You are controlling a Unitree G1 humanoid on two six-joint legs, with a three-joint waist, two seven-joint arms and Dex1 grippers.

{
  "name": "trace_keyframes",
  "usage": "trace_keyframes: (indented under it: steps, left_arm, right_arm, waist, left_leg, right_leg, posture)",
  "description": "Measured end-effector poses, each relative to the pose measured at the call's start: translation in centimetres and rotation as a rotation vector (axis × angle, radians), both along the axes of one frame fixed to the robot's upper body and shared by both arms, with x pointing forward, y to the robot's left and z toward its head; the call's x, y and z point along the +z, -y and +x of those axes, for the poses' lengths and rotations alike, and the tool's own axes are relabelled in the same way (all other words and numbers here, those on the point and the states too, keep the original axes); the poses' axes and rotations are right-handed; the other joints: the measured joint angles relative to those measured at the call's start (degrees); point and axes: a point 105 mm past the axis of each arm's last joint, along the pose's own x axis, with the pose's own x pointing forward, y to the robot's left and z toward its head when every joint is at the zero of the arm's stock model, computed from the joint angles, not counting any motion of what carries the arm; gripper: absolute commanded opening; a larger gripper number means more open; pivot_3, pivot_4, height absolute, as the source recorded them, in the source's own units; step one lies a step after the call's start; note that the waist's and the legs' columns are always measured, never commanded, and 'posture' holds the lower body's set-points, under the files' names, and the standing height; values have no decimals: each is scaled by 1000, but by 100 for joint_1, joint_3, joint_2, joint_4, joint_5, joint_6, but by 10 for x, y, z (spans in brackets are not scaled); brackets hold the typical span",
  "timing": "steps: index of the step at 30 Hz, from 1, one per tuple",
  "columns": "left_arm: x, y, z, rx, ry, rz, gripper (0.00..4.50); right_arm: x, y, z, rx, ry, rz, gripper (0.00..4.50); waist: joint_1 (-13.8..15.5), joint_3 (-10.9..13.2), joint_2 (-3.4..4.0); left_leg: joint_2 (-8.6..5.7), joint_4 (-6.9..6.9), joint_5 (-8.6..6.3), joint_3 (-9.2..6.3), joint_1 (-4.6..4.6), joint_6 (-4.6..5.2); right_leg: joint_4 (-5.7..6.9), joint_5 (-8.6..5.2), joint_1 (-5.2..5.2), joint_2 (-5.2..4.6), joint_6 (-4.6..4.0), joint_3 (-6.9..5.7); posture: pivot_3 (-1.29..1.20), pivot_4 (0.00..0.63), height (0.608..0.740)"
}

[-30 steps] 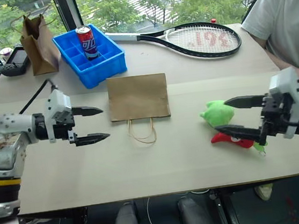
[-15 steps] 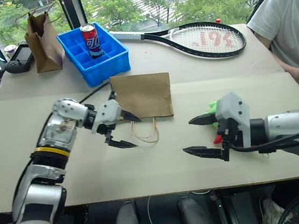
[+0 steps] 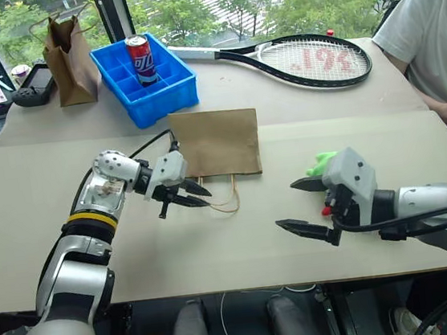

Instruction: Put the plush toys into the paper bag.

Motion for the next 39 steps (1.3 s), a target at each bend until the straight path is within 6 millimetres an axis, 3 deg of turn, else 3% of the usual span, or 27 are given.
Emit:
trace_keyframes:
  steps: [8, 11, 16, 22, 25, 30, 37, 39]
  left_arm:
    - [18, 4, -9, -28, -44, -47, 77]
    - [19, 8, -8, -28, -40, -61, 696]
    - [7, 1, -3, -21, 24, 12, 2487]
    - [-7, 5, -1, -42, 51, 45, 2487]
    - [-14, 4, 0, -38, 60, 58, 1797]
    - [-27, 0, 2, -35, 55, 73, 64]
    - [-12, 3, 3, -5, -13, 0, 64]
    - [1, 5, 1, 5, -64, -50, 64]
  right_arm:
    - [-1, 2, 1, -12, 8, -11, 4500]
    - [-1, 3, 2, -18, 12, -18, 4500]
    - [-3, 5, 5, -35, 17, -24, 4500]
    - [-3, 5, 7, -42, 24, -23, 4500]
    - [-3, 5, 7, -44, 25, -23, 4500]
    - [-3, 5, 8, -50, 29, -22, 4500]
    - [-4, 6, 8, -62, 27, -18, 4500]
    - [-5, 6, 7, -63, 21, -17, 4500]
  waist:
    - [12, 0, 0]
    - [20, 0, 0]
    - [22, 0, 0]
    - [28, 0, 0]
    - [28, 0, 0]
    - [26, 0, 0]
    - [23, 0, 0]
    - [17, 0, 0]
  left_leg:
    - [-1, 13, 1, -5, -2, 1]
    - [0, 29, 0, -9, -10, 1]
    - [-1, 36, 0, -11, -13, 1]
    - [-1, 40, 0, -13, -17, 1]
    - [-1, 40, 0, -14, -18, 1]
    - [-1, 41, 0, -15, -19, 1]
    - [-1, 43, 0, -17, -22, 1]
    - [-1, 43, 0, -18, -22, 1]
  right_leg:
    - [1, 0, 6, -1, 0, -9]
    - [3, 0, 8, -1, 0, -14]
    - [3, 0, 8, 0, -1, -14]
    - [4, 0, 8, 0, 0, -16]
    - [4, 0, 8, 0, 0, -17]
    - [5, 0, 7, 0, 0, -17]
    - [8, 1, 7, 0, 0, -18]
    - [12, 1, 6, 0, 0, -19]
  posture:
    - [0, 150, 740]
    - [0, 150, 740]
    - [0, 150, 740]
    - [0, 150, 740]
    - [0, 150, 740]
    - [0, 150, 740]
    - [0, 150, 740]
    - [0, 150, 740]
